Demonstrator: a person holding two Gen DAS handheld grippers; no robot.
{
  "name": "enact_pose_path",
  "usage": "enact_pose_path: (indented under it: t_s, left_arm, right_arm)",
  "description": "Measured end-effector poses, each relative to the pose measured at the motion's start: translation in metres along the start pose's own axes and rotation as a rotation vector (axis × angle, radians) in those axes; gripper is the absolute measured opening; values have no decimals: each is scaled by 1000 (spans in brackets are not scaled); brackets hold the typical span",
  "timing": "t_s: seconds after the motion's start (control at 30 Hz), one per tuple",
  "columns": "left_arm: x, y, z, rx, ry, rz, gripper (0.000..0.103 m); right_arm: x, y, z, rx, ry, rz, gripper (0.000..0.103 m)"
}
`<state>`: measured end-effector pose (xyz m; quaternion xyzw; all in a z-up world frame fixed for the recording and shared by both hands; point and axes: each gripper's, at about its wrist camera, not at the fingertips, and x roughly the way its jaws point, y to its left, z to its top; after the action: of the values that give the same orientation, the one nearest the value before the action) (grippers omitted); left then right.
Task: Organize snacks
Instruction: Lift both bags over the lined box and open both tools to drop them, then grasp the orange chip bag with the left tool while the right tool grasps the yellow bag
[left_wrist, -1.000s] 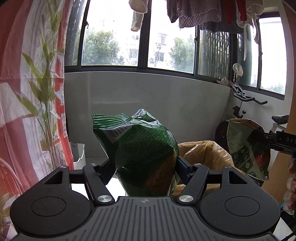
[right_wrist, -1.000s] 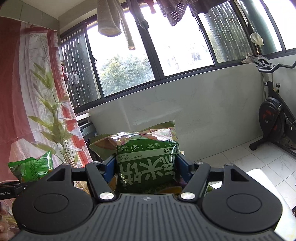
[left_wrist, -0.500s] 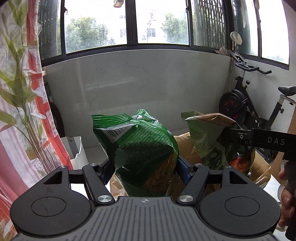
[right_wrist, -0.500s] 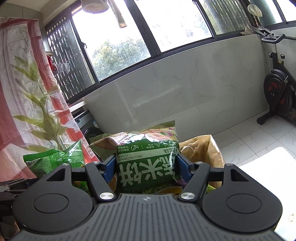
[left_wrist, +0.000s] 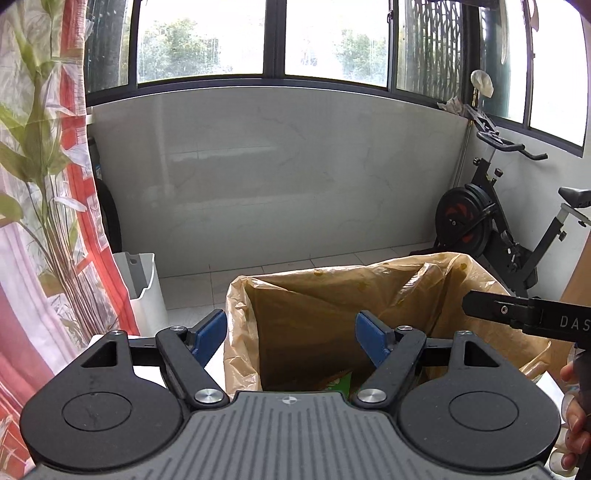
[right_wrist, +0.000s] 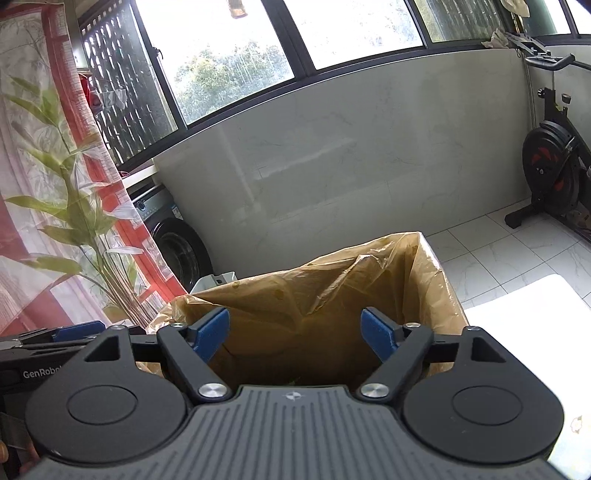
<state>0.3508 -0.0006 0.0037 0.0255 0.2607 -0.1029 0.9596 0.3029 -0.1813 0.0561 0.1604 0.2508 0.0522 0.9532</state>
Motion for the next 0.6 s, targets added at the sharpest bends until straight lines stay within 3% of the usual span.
enact_pose_path:
  t_s: [0.33,0.6]
  left_arm:
    - [-68,25,-43,-83,-45,5,79]
    - [-107,34,-118,-194,29,24,79]
  right_arm:
    - [-57,6,-42,-153,-65,69,81]
    - [-79,-3,-89,-133,-13,102,81]
